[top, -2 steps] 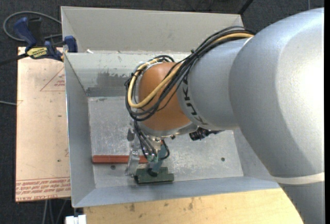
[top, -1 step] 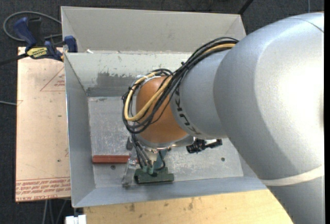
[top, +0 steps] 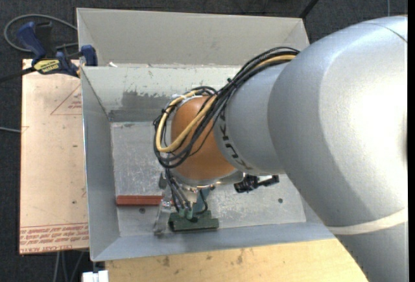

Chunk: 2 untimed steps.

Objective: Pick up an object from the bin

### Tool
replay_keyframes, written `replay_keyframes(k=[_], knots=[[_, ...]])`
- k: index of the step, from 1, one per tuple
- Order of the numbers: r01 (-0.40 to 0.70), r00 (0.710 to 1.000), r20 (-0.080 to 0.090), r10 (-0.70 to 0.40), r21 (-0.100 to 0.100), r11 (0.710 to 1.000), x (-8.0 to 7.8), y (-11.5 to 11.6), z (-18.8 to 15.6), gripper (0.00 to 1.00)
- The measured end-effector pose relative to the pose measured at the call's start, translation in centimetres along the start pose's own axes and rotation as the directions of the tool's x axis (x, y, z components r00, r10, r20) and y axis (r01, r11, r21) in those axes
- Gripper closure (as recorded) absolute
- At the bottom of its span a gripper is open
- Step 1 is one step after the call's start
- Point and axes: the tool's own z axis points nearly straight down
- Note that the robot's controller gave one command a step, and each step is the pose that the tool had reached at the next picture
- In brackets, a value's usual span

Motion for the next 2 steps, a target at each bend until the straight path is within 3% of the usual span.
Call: replay_keyframes(k=[1, 2], knots=[[-0.001, 1.000, 0.001, 0.001, 0.000, 1.000, 0.0, 0.0, -0.1, 1.00], [0.000, 1.000, 0.004, 0.000, -0.002, 1.000, -0.2, 0.1, -4.7, 1.00]])
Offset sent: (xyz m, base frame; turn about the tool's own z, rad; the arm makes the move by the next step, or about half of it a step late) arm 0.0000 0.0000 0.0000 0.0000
